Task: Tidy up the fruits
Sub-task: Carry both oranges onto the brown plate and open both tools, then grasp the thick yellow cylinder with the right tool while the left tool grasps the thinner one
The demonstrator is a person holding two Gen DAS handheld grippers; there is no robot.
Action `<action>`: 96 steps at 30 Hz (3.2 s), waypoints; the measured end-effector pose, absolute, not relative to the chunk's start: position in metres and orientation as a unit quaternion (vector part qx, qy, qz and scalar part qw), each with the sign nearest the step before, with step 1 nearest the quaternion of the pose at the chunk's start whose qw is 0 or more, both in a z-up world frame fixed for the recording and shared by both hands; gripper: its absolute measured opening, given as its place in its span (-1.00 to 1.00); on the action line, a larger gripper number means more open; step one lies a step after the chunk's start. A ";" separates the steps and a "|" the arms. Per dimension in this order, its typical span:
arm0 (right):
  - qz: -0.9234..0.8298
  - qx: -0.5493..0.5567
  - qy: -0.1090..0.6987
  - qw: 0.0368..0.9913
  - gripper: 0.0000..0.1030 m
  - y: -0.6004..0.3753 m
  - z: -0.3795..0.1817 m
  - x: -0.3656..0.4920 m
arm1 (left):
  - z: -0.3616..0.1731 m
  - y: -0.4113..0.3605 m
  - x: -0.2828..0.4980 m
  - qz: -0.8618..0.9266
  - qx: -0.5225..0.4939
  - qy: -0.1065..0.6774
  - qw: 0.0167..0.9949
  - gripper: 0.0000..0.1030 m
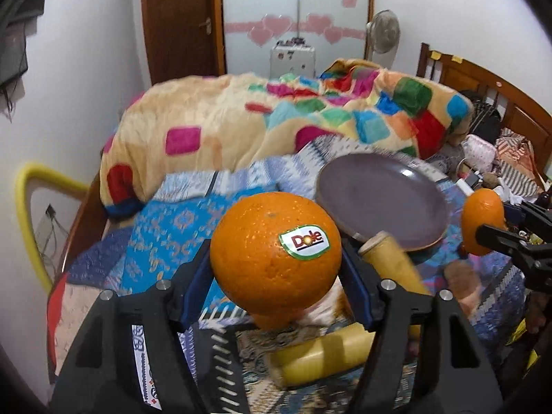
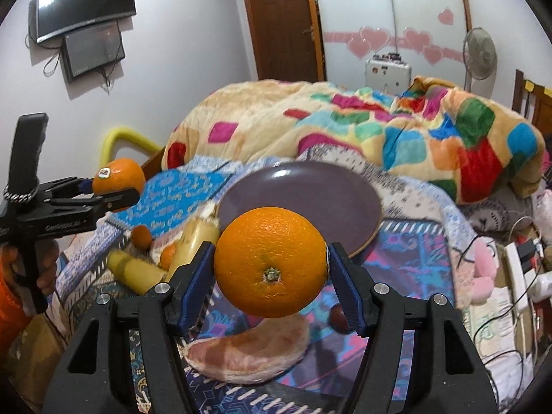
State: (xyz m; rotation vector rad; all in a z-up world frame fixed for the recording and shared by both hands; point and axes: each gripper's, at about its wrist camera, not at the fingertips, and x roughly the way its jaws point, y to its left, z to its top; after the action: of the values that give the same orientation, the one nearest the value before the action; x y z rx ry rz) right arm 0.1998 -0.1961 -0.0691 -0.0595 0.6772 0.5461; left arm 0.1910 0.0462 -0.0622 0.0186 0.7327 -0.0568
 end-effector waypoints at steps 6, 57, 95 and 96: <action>0.250 -0.027 0.298 0.921 0.22 -0.210 -0.048 0.207 | -0.038 0.019 0.193 -0.057 0.019 0.332 0.941 0.33; 0.220 -0.042 0.405 0.886 0.26 -0.187 -0.112 0.349 | -0.120 -0.042 0.362 -0.094 0.029 0.498 0.862 0.33; 0.238 -0.098 0.291 0.921 0.37 -0.188 -0.055 0.188 | -0.058 0.034 0.187 -0.027 0.024 0.392 0.919 0.55; 0.239 -0.101 0.293 0.920 0.37 -0.185 -0.059 0.185 | -0.064 0.037 0.182 -0.025 0.025 0.397 0.917 0.55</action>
State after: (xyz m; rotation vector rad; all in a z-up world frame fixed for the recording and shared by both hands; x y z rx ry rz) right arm 0.1847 -0.1853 -0.0589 -0.2083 0.6013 0.4916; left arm 0.1824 0.0365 -0.0639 0.0518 0.8171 -0.0506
